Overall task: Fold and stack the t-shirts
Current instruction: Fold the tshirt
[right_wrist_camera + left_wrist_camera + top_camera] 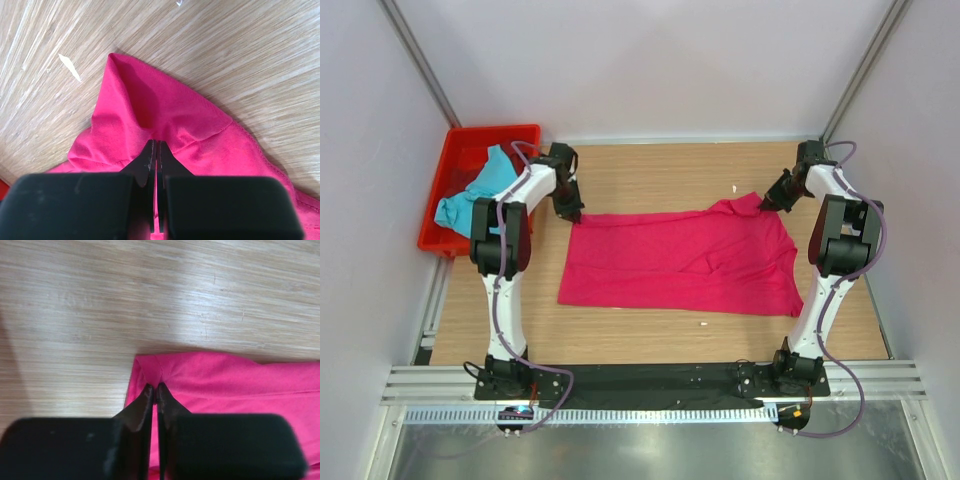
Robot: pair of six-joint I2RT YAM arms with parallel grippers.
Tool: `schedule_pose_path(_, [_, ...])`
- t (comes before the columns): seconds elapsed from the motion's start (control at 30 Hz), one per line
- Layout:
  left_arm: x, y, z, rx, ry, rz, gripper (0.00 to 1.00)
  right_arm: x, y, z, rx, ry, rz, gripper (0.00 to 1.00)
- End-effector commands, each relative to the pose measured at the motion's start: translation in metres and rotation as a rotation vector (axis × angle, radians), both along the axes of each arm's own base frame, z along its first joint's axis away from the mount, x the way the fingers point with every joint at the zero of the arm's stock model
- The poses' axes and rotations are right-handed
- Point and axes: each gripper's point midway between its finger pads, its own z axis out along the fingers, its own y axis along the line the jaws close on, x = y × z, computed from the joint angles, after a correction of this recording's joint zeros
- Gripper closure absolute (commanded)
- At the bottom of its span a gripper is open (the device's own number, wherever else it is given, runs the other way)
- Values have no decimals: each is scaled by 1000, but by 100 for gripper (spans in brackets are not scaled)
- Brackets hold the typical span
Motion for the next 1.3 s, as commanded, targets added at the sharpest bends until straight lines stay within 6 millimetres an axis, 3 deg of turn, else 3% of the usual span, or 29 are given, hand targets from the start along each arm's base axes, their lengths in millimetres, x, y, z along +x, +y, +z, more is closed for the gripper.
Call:
schedule_pose_path(0.0, [6,-5,11,-23,-19,-4,100,10,-5,22,-18,-51,-15,99])
schedule_pose_path(0.13, [12,-5,35,-24,-68,2,100,23,-19,36,-72,-71,-38,99])
schedule_pose_path(0.23, [20,-5,52,-24,-101,4,100,42,-35,70,-124,-132,-71,99])
schedule_pose_path(0.33, [25,-3,64,-24,-112,4,100,38,-43,90,-165,-116,-96,99])
schedule_pose_path(0.47, [24,1,67,-17,-108,4,100,13,-49,104,-211,-68,-103,99])
schedule_pose_path(0.63, [9,4,53,-15,-57,-3,100,-22,-46,121,-223,-56,-103,99])
schedule_pose_path(0.73, [0,6,47,-10,-32,-9,100,-41,-39,115,-202,-19,-92,99])
schedule_pose_path(0.8, [-4,7,47,-7,-28,-17,100,-55,-37,121,-202,-16,-92,99])
schedule_pose_path(0.83, [-5,9,47,-5,-29,-16,100,-65,-35,113,-203,11,-85,99])
schedule_pose_path(0.87, [-6,10,47,-3,-28,-19,100,-73,-34,119,-209,0,-82,99])
schedule_pose_path(1.0, [-13,14,51,8,-14,-31,100,-104,-34,111,-241,53,-71,99])
schedule_pose_path(1.2, [-28,17,48,10,14,-35,100,-137,-27,108,-238,86,-58,99])
schedule_pose_path(1.27, [-33,16,46,3,25,-39,100,-148,-33,109,-279,104,-65,99])
